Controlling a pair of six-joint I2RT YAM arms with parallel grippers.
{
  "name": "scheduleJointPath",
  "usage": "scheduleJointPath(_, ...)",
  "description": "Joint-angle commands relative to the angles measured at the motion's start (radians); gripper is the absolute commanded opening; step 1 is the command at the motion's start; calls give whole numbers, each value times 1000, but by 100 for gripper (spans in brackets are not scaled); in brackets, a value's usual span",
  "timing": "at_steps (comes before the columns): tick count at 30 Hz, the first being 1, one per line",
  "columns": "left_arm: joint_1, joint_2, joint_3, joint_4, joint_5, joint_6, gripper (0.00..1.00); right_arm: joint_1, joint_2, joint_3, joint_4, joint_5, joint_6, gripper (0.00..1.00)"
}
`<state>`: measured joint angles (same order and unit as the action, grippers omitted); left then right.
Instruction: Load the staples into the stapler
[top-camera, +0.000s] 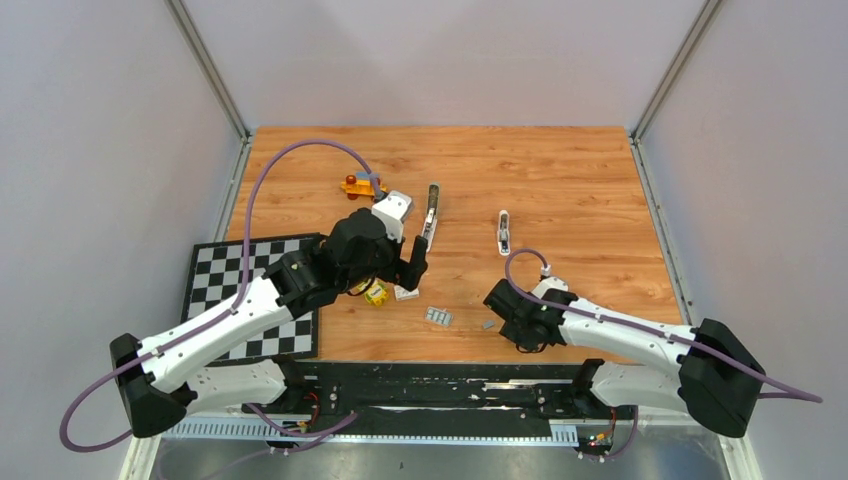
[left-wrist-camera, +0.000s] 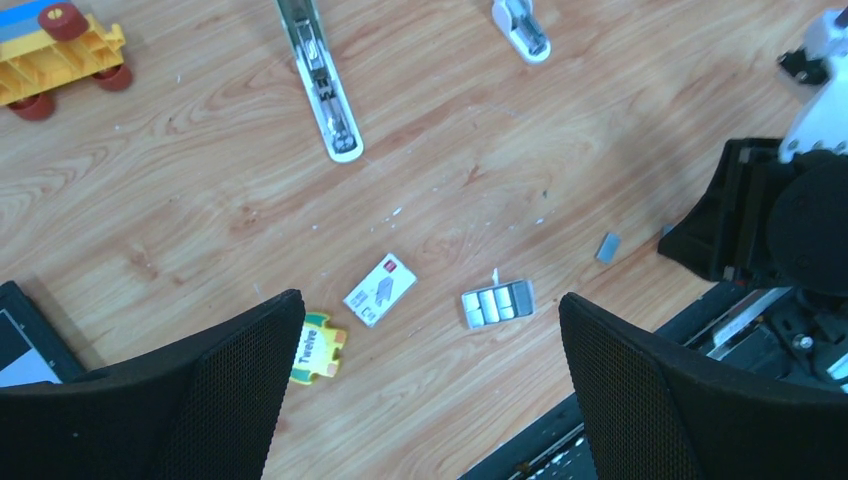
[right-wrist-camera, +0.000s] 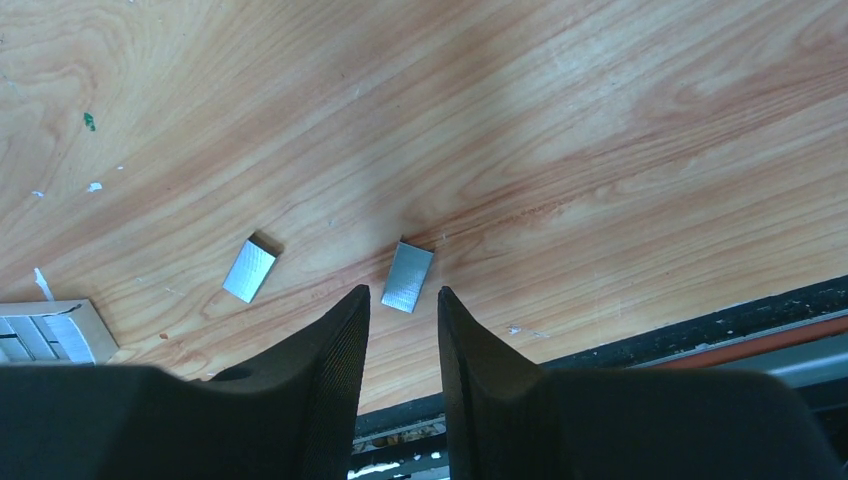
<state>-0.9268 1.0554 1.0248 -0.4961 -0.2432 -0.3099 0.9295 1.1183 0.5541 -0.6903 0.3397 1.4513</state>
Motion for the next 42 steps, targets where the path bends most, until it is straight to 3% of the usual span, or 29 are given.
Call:
scheduleJointPath(1, -1, -4, -21, -64, 2, 44, 100, -9, 14, -17, 2, -4, 26, 35)
scheduleJointPath(18, -1, -16, -30, -39, 3, 64, 99, -10, 55, -14, 18, 55, -36, 29)
scheduleJointPath(28, 9, -12, -16, -53, -43, 27, 100, -16, 98, 43, 69, 100, -223, 24)
scheduleJointPath(33, 129, 14, -44, -23, 136, -70, 100, -85, 86, 77, 144, 117, -418, 24)
scheduleJointPath(38, 282, 27, -122, 66, 383, -138, 100, -192, 94, 116, 236, 25, -688, 22)
scheduleJointPath(42, 305, 34, -132, 69, 418, -125, 100, -237, 68, 139, 215, -97, -795, 25)
